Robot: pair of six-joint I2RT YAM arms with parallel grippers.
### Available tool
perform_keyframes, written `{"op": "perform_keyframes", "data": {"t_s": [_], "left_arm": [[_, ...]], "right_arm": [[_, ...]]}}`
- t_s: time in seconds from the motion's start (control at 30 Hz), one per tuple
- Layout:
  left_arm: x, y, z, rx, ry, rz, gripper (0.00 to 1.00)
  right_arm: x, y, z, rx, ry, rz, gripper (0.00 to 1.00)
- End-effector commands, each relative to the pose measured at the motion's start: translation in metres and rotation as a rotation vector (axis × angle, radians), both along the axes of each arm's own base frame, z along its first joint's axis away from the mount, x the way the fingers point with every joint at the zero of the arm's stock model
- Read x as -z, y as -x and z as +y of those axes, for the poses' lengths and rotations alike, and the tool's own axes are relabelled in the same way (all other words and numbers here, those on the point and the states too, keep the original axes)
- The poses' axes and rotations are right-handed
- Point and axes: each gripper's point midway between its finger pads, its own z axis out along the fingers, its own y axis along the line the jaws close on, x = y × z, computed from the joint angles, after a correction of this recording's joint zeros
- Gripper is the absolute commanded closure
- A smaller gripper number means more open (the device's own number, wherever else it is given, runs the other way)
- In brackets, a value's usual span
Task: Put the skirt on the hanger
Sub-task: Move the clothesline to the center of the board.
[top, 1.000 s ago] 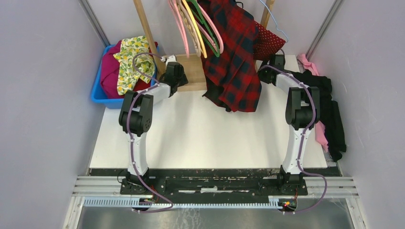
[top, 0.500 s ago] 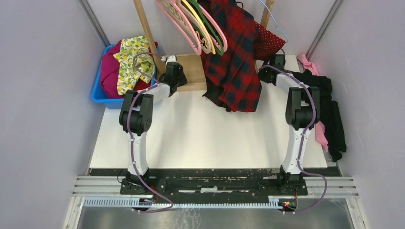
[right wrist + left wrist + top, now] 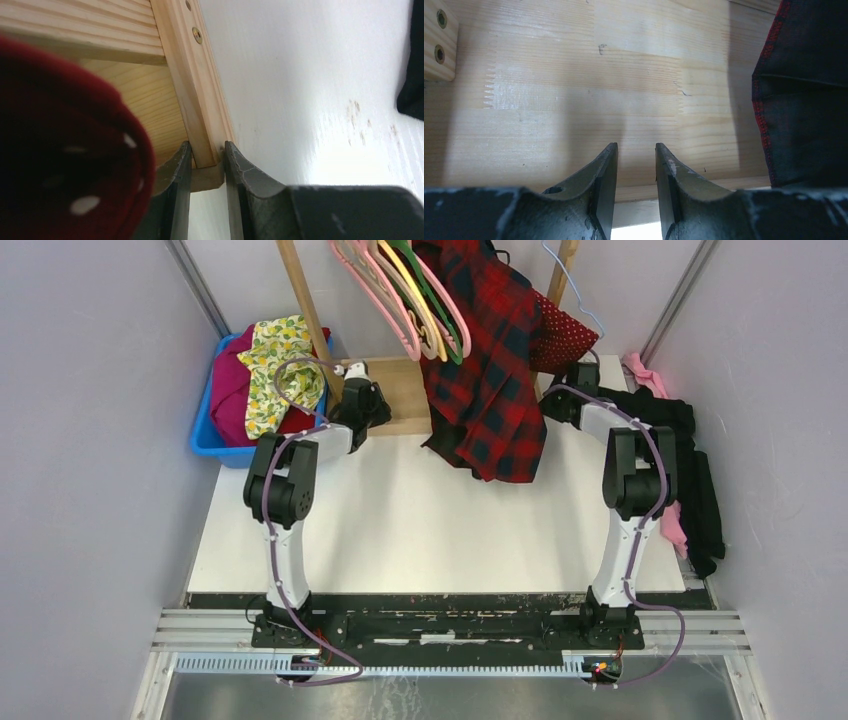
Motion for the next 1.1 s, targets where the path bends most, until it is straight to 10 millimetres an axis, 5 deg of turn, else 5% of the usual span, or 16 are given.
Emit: {"op": "perform_keyframes", "data": {"t_s": [0.0,0.23,0.67,0.77,0.93,1.07], "left_arm": [[0.053,0.055,-0.005,0.07,-0.023,0.21,0.6],[0.048,0.082,-0.016,0.109,-0.007,0.213,0.6],[0.041,0.142,-0.052,0.21,0.022,0.215,0.6],[0.032,0.146,-0.049,0.209,0.022,0.207,0.58],[-0.001,0.138,-0.035,0.193,0.009,0.171,0.52],[-0.026,0.125,-0.018,0.171,0.05,0.134,0.47]], "right_arm": [[0.027,0.053,0.016,-0.047,-0.038,0.172,0.79],[0.027,0.078,0.016,-0.039,-0.056,0.179,0.79],[-0.005,0.13,0.009,-0.021,-0.061,0.136,0.79],[-0.014,0.137,0.015,-0.056,-0.088,0.133,0.73],[-0.034,0.158,0.023,-0.123,-0.118,0.128,0.5],[-0.057,0.18,0.022,-0.146,-0.105,0.098,0.45]]}}
